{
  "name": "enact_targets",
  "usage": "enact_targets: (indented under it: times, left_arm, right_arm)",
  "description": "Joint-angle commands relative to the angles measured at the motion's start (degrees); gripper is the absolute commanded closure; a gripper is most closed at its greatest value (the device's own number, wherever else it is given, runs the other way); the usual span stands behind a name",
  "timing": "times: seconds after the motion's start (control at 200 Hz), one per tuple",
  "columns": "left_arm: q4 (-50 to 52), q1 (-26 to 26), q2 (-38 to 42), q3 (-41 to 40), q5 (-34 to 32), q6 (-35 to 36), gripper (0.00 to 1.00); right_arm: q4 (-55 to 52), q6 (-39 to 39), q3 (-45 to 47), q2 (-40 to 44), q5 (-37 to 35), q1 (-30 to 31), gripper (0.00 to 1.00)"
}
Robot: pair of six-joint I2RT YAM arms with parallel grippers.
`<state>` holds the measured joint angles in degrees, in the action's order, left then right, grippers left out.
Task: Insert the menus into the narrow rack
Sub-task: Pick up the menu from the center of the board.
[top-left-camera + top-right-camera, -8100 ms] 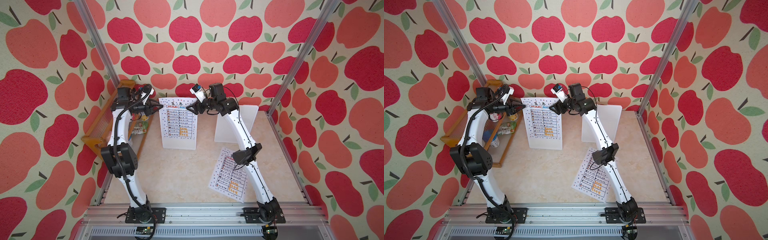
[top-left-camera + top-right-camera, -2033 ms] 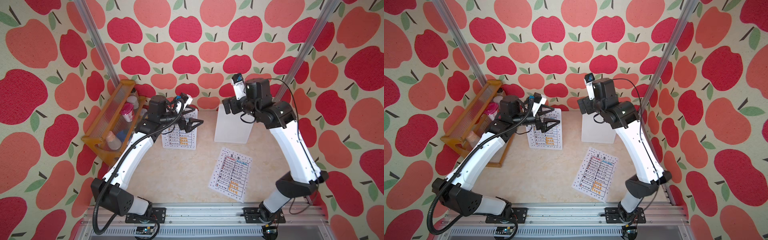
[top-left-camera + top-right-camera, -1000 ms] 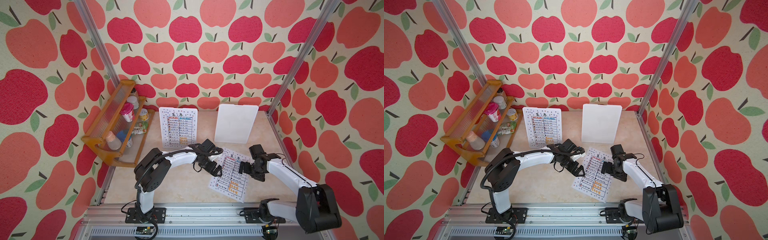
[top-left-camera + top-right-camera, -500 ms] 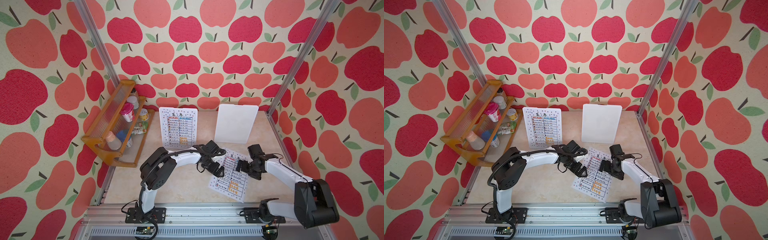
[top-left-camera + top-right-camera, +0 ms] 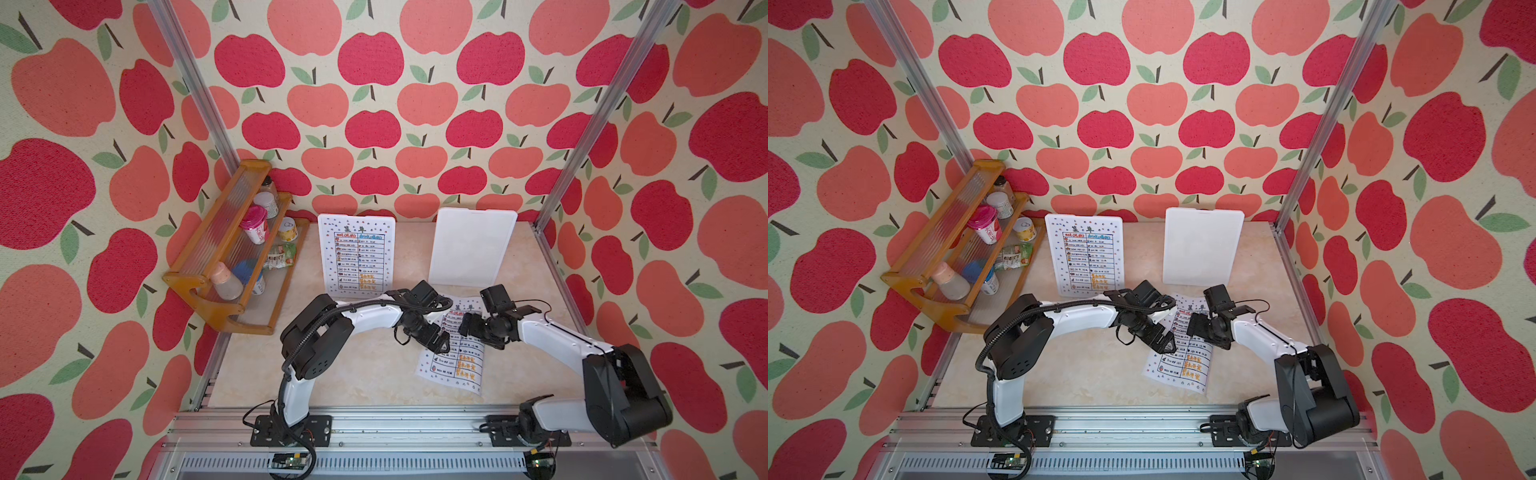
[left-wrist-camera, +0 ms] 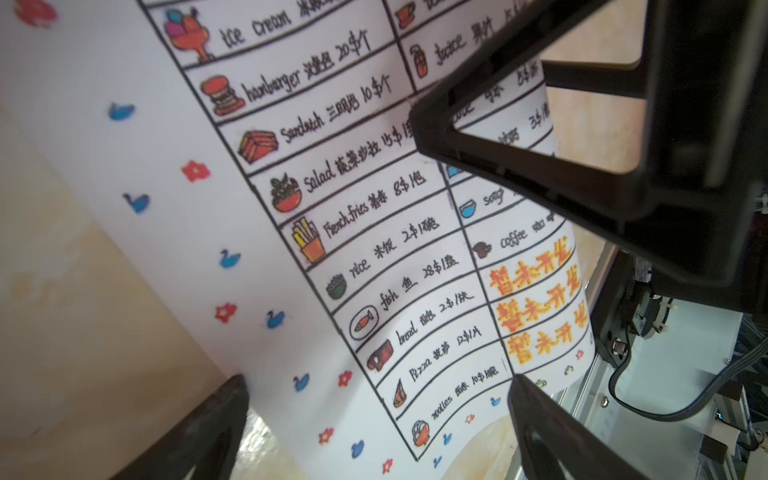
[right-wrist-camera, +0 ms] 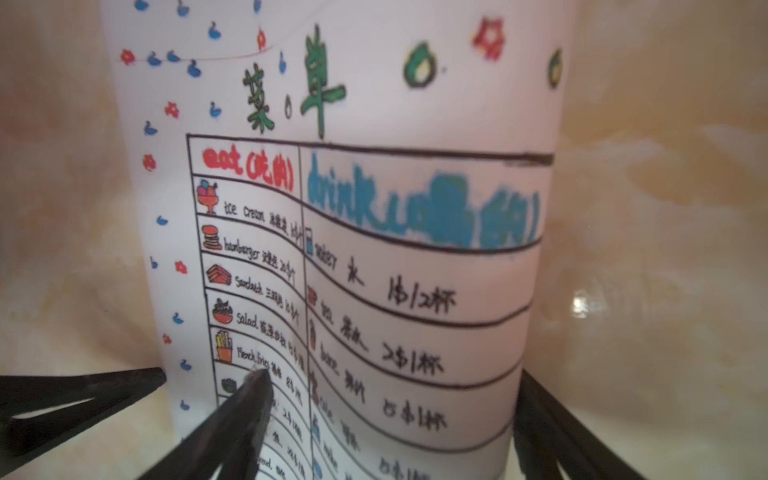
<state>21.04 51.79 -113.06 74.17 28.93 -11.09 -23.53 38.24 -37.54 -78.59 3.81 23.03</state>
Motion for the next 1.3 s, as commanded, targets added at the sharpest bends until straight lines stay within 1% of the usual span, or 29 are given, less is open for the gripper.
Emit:
enact_targets:
  times: [0.0,0.065,0.195,0.24,0.355,0.5,0.64,0.74,0.86,1.005,1.14,1.296]
  left_arm:
    - [0.7,0.2,-0.6,-2.9,-2.0,-1.2,0.01]
    - [0.5,0.0,-0.1,-3.5,-2.3,-1.2,0.01]
    - [-0.1,-0.2,0.9,-4.5,-2.7,-1.5,0.01]
    - [-0.8,-0.5,1.6,-5.0,-2.8,-2.0,0.01]
    - [-2.7,-1.6,4.3,-6.5,-3.4,-2.7,0.01]
    - [-4.5,-3.4,11.5,-8.8,-6.6,-2.5,0.01]
    - [-9.3,-6.1,20.8,-13.5,-7.6,-2.0,0.01]
    - [-13.0,-8.3,26.8,-16.9,-6.2,-1.7,0.01]
    - [-16.7,-10.0,31.2,-19.5,-5.3,-0.7,0.01]
    - [-22.8,-11.8,34.2,-21.1,-4.3,0.5,0.01]
    - [-29.4,-15.3,34.6,-20.1,3.1,-1.3,0.01]
    - [-35.5,-17.4,34.7,-18.4,9.3,0.2,0.01]
  right_arm:
    - [0.3,3.0,3.7,-2.7,3.0,1.0,0.21]
    - [0.3,3.1,3.8,-2.1,3.1,1.0,0.27]
    - [-0.8,2.6,3.3,-0.5,3.0,1.0,0.48]
    - [-0.8,2.5,3.1,0.0,3.2,1.0,0.53]
    - [-0.7,2.1,2.3,0.8,4.2,1.1,0.57]
    - [-1.2,0.1,0.1,2.6,5.5,1.2,0.69]
    - [-3.9,-3.9,-4.9,4.7,8.2,1.4,0.73]
    - [-7.0,-7.6,-10.1,6.3,9.4,2.4,0.74]
    - [-11.0,-12.0,-17.9,7.9,11.1,3.6,0.74]
    - [-14.3,-16.4,-28.7,9.0,12.8,3.9,0.74]
    - [-15.1,-19.7,-38.1,7.4,17.2,3.9,0.74]
    - [-16.4,-21.8,-47.7,4.0,21.0,4.0,0.74]
